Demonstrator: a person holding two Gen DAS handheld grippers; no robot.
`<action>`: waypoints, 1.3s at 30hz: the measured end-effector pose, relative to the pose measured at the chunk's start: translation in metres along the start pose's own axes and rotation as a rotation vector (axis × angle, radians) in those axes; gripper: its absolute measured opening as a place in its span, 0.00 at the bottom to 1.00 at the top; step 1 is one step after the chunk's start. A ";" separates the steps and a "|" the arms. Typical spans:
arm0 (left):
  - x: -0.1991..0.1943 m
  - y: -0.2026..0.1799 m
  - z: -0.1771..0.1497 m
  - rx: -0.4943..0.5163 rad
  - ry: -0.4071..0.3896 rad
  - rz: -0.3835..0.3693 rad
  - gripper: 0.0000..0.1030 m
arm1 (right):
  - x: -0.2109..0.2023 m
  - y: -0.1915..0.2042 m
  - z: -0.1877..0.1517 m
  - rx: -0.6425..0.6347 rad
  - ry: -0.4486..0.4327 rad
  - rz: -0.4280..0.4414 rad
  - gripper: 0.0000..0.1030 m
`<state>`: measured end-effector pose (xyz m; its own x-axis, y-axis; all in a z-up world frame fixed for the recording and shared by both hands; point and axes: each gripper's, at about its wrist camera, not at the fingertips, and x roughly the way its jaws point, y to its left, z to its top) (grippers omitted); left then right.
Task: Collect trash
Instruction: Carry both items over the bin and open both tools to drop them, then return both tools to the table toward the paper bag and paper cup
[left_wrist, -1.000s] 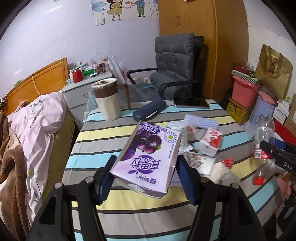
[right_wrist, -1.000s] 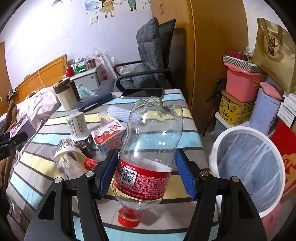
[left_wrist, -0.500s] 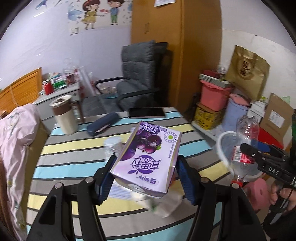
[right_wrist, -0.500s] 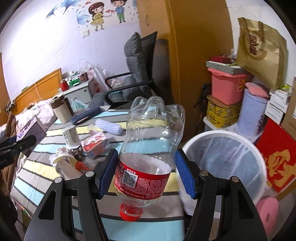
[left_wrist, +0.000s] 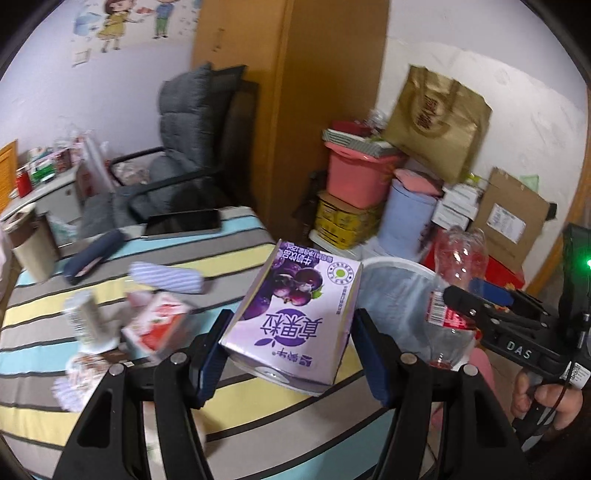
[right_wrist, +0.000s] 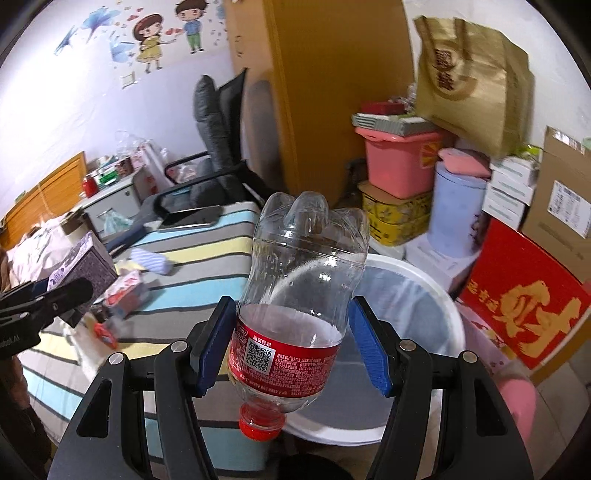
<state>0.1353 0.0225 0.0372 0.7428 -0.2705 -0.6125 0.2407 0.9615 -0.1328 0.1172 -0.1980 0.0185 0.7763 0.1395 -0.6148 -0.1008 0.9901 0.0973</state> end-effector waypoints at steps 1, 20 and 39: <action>0.005 -0.006 0.000 0.007 0.004 -0.014 0.65 | 0.002 -0.005 0.000 0.004 0.005 -0.010 0.63; 0.098 -0.090 0.003 0.080 0.155 -0.152 0.65 | 0.047 -0.061 -0.011 0.014 0.152 -0.089 0.63; 0.069 -0.063 0.003 0.040 0.095 -0.078 0.80 | 0.032 -0.062 -0.009 0.050 0.092 -0.083 0.64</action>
<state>0.1731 -0.0569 0.0053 0.6588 -0.3368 -0.6727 0.3219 0.9344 -0.1525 0.1430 -0.2551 -0.0147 0.7199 0.0603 -0.6915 -0.0056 0.9967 0.0811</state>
